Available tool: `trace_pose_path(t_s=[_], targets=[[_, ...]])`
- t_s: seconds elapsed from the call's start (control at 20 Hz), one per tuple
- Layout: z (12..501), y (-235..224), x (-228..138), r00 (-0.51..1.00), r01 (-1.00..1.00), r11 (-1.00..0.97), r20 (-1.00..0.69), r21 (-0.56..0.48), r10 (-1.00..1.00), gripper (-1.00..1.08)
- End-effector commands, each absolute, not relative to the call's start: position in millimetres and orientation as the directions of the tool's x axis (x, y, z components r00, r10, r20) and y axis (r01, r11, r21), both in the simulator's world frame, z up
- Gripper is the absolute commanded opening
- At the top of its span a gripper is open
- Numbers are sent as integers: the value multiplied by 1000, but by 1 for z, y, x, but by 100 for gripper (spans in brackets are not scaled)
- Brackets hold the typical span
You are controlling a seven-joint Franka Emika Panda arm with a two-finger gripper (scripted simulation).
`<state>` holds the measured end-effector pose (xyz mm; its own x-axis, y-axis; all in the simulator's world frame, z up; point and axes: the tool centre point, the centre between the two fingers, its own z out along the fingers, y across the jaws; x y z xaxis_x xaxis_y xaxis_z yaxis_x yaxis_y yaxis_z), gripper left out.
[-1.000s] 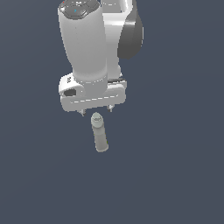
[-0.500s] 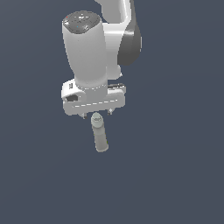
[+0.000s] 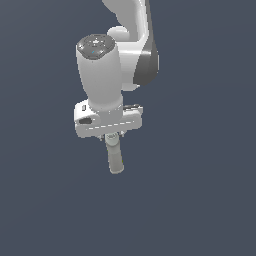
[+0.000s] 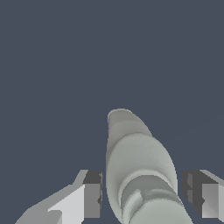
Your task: Pick up the object and move it to a goal position.
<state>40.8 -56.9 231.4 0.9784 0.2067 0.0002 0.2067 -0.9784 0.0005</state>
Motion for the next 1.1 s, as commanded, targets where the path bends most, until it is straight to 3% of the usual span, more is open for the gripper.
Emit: trace_pose_path(t_s=[0.0,0.65,1.05], targets=[[230,-56,41,978,207,-978,0,0,207,-100],[236,-60,44,981,194,-981,10,5,194,-100],[280,-84,67,993,83,-996,77,36,86,-100]])
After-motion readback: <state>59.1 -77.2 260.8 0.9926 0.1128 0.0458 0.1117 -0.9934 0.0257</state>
